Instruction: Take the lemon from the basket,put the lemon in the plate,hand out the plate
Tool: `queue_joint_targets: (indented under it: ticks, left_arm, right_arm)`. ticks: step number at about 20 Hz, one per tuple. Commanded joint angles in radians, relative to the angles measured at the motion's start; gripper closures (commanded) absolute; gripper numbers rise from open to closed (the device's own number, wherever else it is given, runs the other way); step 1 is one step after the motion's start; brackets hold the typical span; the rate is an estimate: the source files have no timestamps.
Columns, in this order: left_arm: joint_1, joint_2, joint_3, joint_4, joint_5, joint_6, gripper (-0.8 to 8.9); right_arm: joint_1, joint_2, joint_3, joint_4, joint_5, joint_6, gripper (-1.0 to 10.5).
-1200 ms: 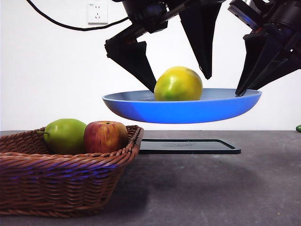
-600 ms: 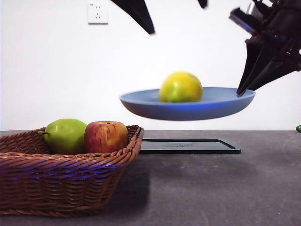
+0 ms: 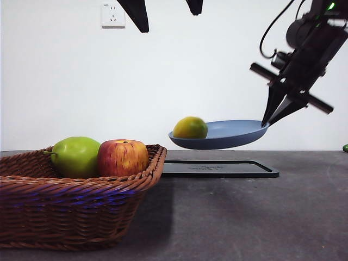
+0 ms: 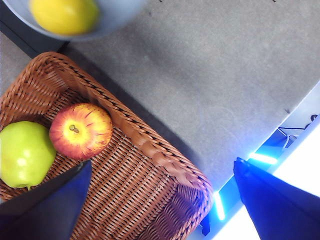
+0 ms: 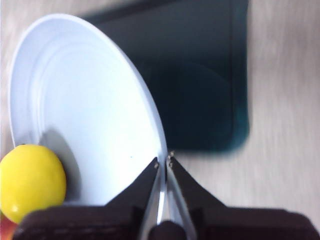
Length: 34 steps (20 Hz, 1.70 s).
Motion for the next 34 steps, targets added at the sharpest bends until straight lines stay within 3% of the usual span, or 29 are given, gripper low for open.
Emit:
queue_joint_targets:
  ticks: [1, 11, 16, 20, 23, 27, 29, 31, 32, 34]
  left_arm:
    - [-0.019, 0.016, 0.023, -0.052, -0.001, 0.012, 3.21]
    - [-0.019, 0.016, 0.023, -0.025, -0.002, 0.013, 3.21]
    - [-0.019, 0.016, 0.023, -0.021, -0.003, 0.013, 3.21]
    - [-0.019, 0.016, 0.023, -0.008, -0.003, 0.032, 3.21]
    - [-0.019, 0.016, 0.023, 0.024, 0.0, 0.074, 3.21]
    - [-0.016, 0.016, 0.023, 0.057, -0.001, 0.163, 3.31]
    - [-0.011, 0.016, 0.023, 0.057, -0.005, 0.189, 4.89]
    - [0.006, 0.016, 0.023, 0.056, -0.003, 0.24, 7.73]
    - [0.021, 0.016, 0.023, 0.056, -0.003, 0.25, 7.99]
    - [0.061, 0.016, 0.023, 0.053, 0.0, 0.259, 8.09]
  right_arm:
    - [-0.008, 0.105, 0.106, 0.017, -0.013, 0.041, 9.4]
    - [-0.043, 0.24, 0.149, 0.084, -0.005, 0.061, 9.3]
    - [-0.049, 0.232, 0.149, 0.088, -0.007, 0.058, 6.5]
    - [-0.062, 0.144, 0.149, 0.068, -0.012, 0.057, 6.5]
    - [-0.063, 0.007, 0.149, -0.001, -0.011, -0.01, 6.5]
    - [-0.029, -0.212, 0.149, -0.135, 0.057, -0.175, 6.5]
    - [-0.005, -0.315, 0.148, -0.185, 0.096, -0.206, 7.2]
    - [0.025, -0.403, 0.148, -0.234, 0.1, -0.213, 8.6]
    - [0.044, -0.44, 0.148, -0.265, 0.1, -0.226, 9.2]
    - [0.086, -0.5, 0.145, -0.326, 0.105, -0.264, 9.4]
